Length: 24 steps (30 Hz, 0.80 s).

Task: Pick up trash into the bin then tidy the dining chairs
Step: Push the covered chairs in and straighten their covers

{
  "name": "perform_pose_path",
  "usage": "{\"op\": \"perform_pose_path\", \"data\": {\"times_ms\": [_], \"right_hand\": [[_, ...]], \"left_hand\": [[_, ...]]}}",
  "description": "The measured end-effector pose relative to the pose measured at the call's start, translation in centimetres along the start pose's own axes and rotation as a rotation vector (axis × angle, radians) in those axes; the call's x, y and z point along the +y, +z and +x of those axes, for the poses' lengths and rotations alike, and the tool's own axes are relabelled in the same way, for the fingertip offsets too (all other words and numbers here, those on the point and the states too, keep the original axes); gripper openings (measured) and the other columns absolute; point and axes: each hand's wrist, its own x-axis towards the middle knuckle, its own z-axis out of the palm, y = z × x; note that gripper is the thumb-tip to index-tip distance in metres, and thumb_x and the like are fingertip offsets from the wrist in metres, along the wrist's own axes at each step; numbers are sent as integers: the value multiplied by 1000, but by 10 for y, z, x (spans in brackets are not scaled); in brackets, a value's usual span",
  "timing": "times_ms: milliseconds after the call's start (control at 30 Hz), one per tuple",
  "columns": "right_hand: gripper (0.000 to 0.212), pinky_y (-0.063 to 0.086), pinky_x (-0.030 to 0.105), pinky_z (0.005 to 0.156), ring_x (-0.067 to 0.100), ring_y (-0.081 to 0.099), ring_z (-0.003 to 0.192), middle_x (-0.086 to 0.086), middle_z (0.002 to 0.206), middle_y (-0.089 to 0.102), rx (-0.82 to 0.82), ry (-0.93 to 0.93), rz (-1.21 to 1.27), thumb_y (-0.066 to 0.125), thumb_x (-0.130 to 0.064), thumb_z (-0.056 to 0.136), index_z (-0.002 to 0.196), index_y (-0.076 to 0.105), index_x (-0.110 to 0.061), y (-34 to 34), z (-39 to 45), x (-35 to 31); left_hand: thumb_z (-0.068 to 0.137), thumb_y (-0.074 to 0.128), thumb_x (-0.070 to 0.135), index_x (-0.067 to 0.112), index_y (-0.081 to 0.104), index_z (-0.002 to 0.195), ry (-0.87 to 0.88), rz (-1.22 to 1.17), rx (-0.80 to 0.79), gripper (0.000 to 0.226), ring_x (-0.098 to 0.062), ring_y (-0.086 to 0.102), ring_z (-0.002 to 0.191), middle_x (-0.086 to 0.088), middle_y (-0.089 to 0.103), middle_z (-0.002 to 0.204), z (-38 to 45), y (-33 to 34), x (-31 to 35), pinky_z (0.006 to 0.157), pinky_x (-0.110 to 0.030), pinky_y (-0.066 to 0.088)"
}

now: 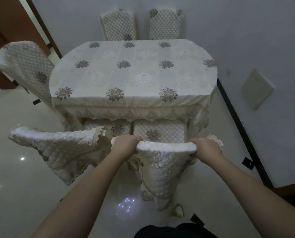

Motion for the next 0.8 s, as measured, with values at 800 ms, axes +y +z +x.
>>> {"op": "perform_pose_path", "data": {"times_ms": [800], "right_hand": [[23, 43, 29, 69, 20, 65, 77, -7, 81, 68, 111, -116, -22, 77, -33, 66, 88, 70, -36, 39, 72, 34]], "left_hand": [[68, 74, 27, 30, 63, 95, -2, -57, 50, 29, -24, 66, 72, 3, 68, 78, 62, 40, -15, 57, -34, 49]]}}
